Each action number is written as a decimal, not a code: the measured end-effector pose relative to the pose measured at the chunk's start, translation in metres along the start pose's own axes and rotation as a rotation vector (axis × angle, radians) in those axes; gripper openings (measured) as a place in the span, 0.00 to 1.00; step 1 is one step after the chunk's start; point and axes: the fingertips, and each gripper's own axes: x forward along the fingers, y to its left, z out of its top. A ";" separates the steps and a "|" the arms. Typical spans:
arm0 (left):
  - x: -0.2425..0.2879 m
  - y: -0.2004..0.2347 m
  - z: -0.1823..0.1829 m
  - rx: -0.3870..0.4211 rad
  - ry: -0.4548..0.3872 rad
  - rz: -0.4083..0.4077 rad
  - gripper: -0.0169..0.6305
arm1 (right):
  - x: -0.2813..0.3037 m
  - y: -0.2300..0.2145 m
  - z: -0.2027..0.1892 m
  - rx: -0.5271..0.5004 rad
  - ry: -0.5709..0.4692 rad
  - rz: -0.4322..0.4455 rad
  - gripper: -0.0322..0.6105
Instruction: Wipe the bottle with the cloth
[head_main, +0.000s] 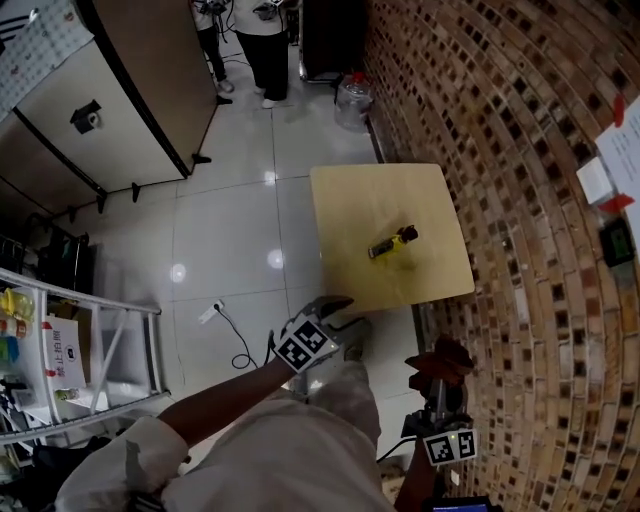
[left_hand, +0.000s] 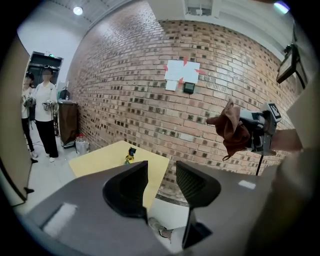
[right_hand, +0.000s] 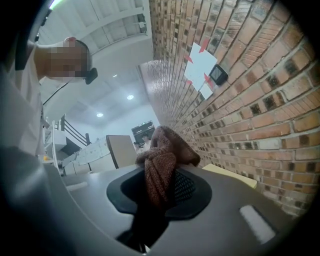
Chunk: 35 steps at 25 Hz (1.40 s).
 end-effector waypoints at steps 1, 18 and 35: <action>0.010 0.004 0.003 0.007 0.012 -0.001 0.33 | 0.006 -0.008 -0.001 0.005 0.007 -0.003 0.17; 0.246 0.103 0.028 0.129 0.475 0.001 0.59 | 0.171 -0.191 0.017 0.039 0.106 0.084 0.17; 0.309 0.157 -0.013 0.062 0.581 0.134 0.56 | 0.231 -0.231 -0.031 0.061 0.300 0.150 0.17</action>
